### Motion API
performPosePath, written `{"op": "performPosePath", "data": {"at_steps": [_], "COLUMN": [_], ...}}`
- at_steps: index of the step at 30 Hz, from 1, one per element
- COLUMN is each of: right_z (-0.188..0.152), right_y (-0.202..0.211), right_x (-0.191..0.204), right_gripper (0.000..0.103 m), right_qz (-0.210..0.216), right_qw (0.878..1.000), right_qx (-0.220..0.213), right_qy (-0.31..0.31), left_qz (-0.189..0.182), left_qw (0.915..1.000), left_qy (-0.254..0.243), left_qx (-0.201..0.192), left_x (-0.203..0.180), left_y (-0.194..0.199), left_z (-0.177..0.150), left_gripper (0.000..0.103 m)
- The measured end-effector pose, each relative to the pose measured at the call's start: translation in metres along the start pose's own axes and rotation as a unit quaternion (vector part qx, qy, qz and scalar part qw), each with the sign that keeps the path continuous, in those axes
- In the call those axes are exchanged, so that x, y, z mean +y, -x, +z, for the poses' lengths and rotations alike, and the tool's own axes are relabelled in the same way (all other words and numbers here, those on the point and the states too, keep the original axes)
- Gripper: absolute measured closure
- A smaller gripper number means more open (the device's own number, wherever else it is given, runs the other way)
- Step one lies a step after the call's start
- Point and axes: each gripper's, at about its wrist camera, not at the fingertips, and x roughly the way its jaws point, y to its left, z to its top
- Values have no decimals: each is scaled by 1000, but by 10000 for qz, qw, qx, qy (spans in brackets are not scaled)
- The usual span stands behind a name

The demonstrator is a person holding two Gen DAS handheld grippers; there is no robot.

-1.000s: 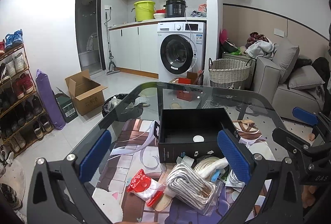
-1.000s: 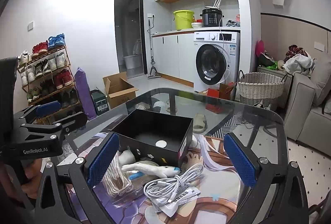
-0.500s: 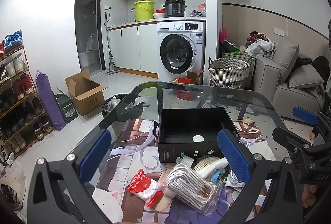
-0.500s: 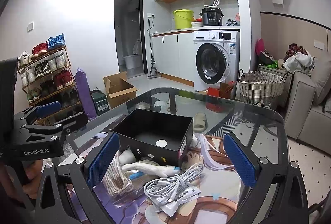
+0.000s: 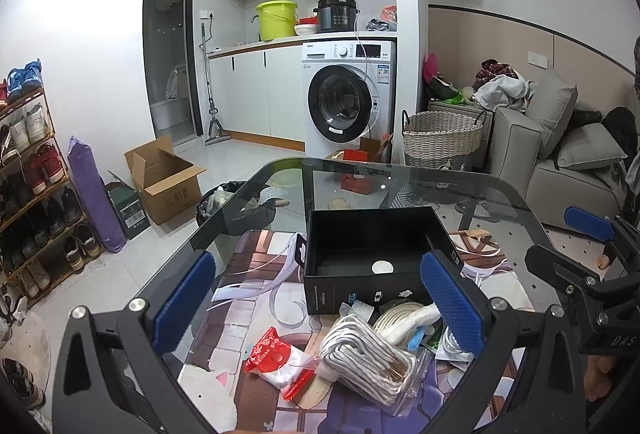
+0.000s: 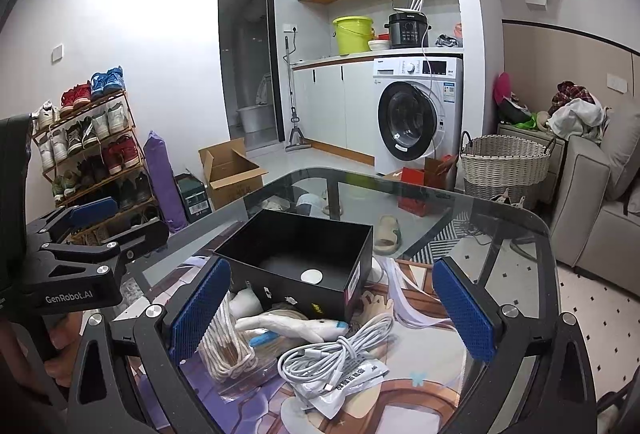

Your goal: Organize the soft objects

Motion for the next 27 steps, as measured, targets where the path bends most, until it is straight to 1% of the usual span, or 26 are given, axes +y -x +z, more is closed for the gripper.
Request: {"op": "performPosePath", "data": {"at_steps": [2,4,5,7,10,13,16,19,20,22,23,24,25,26,27], "right_z": [0,-1,-6,-6,0,10,21,28,28,23,19,13,7,-1,-7], "right_y": [0,2,-7,-7,-5,-8,-13,-27,-34,-48,-55,-65,-74,-81,-88], "right_x": [0,1,1,0,-6,-10,-14,-17,-18,-21,-23,-26,-30,-33,-34], "right_gripper": [0,0,0,0,0,0,0,0,0,0,2,4,13,23,26], "right_qz": [13,33,45,50,-54,-170,-179,-218,-216,-126,-76,-4,74,129,144], "right_qw": [10000,10000,10000,10000,9998,9996,9991,9967,9951,9901,9869,9813,9752,9698,9650], "right_qx": [-1,-17,-16,-40,-108,-4,248,713,912,1347,1560,1858,2122,2331,2507], "right_qy": [-8,-10,-13,-24,-157,-239,-308,-327,-305,-366,-415,-509,-628,-713,-751], "left_qz": [-2,-97,-145,-189,-100,-16,50,163,222,201,172,150,119,54,-14], "left_qw": [10000,9999,9998,9995,9990,9990,9984,9947,9914,9842,9783,9712,9668,9624,9598], "left_qy": [23,99,143,261,403,444,402,143,24,-109,-176,-249,-277,-329,-387], "left_qx": [4,49,41,-47,-171,-20,395,1002,1291,1754,2058,2364,2536,2697,2781], "left_x": [0,2,6,13,26,39,48,50,51,51,51,51,50,49,48], "left_y": [0,0,0,3,8,2,-15,-40,-52,-70,-79,-88,-93,-96,-98], "left_z": [0,2,4,9,18,25,28,24,20,10,4,-5,-12,-19,-23], "left_gripper": [0,0,0,0,0,0,0,0,0,0,0,0,1,1,1]}}
